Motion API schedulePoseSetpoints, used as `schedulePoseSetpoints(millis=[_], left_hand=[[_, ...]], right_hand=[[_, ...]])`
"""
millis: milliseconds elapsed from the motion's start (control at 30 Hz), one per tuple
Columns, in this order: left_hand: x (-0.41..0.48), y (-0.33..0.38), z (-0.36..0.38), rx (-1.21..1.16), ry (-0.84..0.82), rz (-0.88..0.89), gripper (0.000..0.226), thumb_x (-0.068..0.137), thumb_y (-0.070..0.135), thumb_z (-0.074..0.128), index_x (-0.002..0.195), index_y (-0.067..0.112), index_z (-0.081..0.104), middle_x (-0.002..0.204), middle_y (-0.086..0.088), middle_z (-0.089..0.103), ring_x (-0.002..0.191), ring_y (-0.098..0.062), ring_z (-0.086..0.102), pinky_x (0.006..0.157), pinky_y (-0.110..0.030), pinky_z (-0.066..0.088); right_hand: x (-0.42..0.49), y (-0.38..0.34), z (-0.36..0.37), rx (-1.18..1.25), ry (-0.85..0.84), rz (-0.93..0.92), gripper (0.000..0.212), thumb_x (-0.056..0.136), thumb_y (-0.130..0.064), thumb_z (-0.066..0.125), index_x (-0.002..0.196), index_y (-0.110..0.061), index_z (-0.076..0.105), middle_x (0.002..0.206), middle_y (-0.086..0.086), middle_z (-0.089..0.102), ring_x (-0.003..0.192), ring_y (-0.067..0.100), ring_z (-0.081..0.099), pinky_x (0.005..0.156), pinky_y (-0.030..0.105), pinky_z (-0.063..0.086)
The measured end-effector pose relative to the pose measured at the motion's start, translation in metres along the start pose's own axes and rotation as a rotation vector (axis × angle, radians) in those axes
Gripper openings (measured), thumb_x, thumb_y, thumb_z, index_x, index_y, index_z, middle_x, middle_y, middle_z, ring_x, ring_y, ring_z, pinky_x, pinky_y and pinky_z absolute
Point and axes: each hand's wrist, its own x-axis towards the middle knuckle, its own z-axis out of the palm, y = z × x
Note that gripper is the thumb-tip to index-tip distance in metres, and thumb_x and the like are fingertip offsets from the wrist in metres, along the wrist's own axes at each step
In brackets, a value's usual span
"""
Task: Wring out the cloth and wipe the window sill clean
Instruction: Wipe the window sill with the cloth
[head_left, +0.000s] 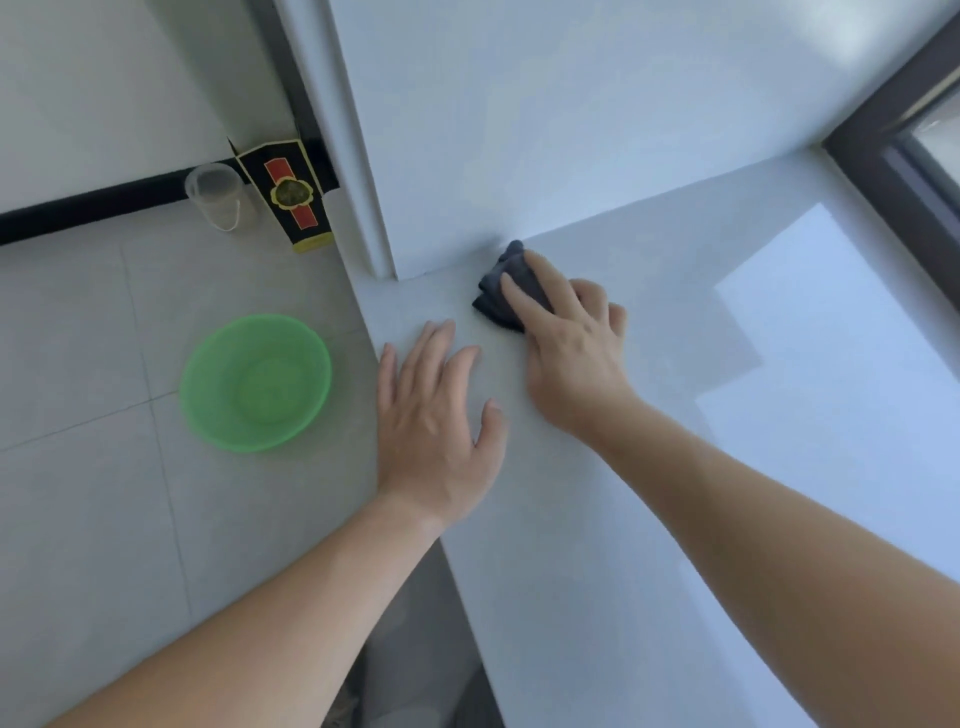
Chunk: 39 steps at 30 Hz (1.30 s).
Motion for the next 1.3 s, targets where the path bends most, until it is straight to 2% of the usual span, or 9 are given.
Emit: schedulePoseSetpoints(millis=[67,233,433,633,767,833,1033,1200,1300], left_hand=[[-0.001,0.000,0.001,0.014,-0.002,0.004,0.049,0.085,0.034,0.046,0.129,0.013,0.052,0.155,-0.008,0.036,0.149,-0.021,0.022,0.122,-0.049,0.005],[-0.001,-0.001,0.002,-0.003,0.030,-0.001,0.048,0.087,0.038,0.042,0.127,0.014,0.053,0.153,-0.007,0.038,0.148,-0.020,0.024,0.122,-0.048,0.004],[-0.008,0.005,0.000,-0.015,0.055,-0.053,0.046,0.089,0.029,0.042,0.128,0.006,0.053,0.149,-0.013,0.043,0.145,-0.028,0.029,0.121,-0.052,0.010],[-0.071,0.031,0.003,-0.048,-0.008,-0.163,0.060,0.091,0.035,0.037,0.144,0.007,0.038,0.163,-0.016,0.014,0.152,-0.026,0.002,0.123,-0.044,0.005],[-0.092,0.041,0.010,-0.064,-0.010,-0.207,0.065,0.093,0.037,0.032,0.150,0.007,0.028,0.165,-0.014,0.004,0.152,-0.021,-0.010,0.123,-0.044,0.007],[-0.092,0.040,0.012,-0.062,0.006,-0.194,0.064,0.093,0.034,0.036,0.150,0.006,0.028,0.165,-0.014,0.005,0.152,-0.022,-0.008,0.123,-0.046,0.009],[-0.091,0.038,0.017,-0.016,0.025,-0.171,0.066,0.089,0.033,0.044,0.146,0.000,0.037,0.162,-0.020,0.017,0.152,-0.030,0.003,0.121,-0.047,0.015],[-0.094,0.037,0.015,-0.008,0.004,-0.176,0.066,0.089,0.031,0.044,0.146,0.000,0.035,0.162,-0.022,0.015,0.152,-0.031,0.001,0.121,-0.049,0.016],[-0.092,0.037,0.013,0.024,-0.029,-0.174,0.069,0.089,0.032,0.043,0.149,0.000,0.030,0.163,-0.022,0.010,0.152,-0.031,-0.003,0.122,-0.049,0.012]], right_hand=[[-0.001,0.024,-0.007,-0.019,-0.008,-0.052,0.063,0.086,-0.007,0.042,0.140,-0.041,0.042,0.158,-0.014,0.022,0.122,0.028,0.034,0.088,0.034,0.017],[0.013,0.054,-0.019,0.039,0.082,0.366,0.067,0.084,-0.004,0.037,0.138,-0.043,0.039,0.158,-0.018,0.016,0.126,0.028,0.029,0.090,0.036,0.019],[-0.032,0.014,-0.006,0.004,-0.020,-0.096,0.063,0.084,-0.008,0.043,0.137,-0.041,0.044,0.158,-0.014,0.024,0.118,0.027,0.036,0.087,0.033,0.016],[-0.034,0.028,-0.015,0.038,0.059,0.245,0.065,0.084,-0.008,0.038,0.139,-0.042,0.040,0.159,-0.016,0.019,0.123,0.028,0.031,0.088,0.035,0.017],[-0.072,0.001,-0.003,0.009,0.003,-0.057,0.064,0.079,-0.008,0.045,0.136,-0.036,0.047,0.158,-0.009,0.026,0.116,0.029,0.037,0.084,0.035,0.017],[-0.071,0.015,-0.007,0.002,0.002,-0.119,0.064,0.080,-0.005,0.048,0.136,-0.037,0.048,0.156,-0.010,0.029,0.114,0.030,0.040,0.085,0.036,0.020],[-0.054,0.026,-0.014,0.048,0.083,0.251,0.064,0.083,-0.006,0.040,0.136,-0.042,0.044,0.157,-0.017,0.022,0.123,0.029,0.033,0.089,0.035,0.018],[-0.092,0.012,-0.005,0.012,-0.001,-0.178,0.060,0.085,-0.004,0.042,0.136,-0.035,0.053,0.155,-0.009,0.032,0.114,0.030,0.041,0.087,0.037,0.023],[-0.079,0.035,-0.014,-0.029,0.034,-0.033,0.058,0.087,-0.007,0.042,0.136,-0.038,0.050,0.155,-0.010,0.032,0.117,0.033,0.041,0.087,0.038,0.022]])
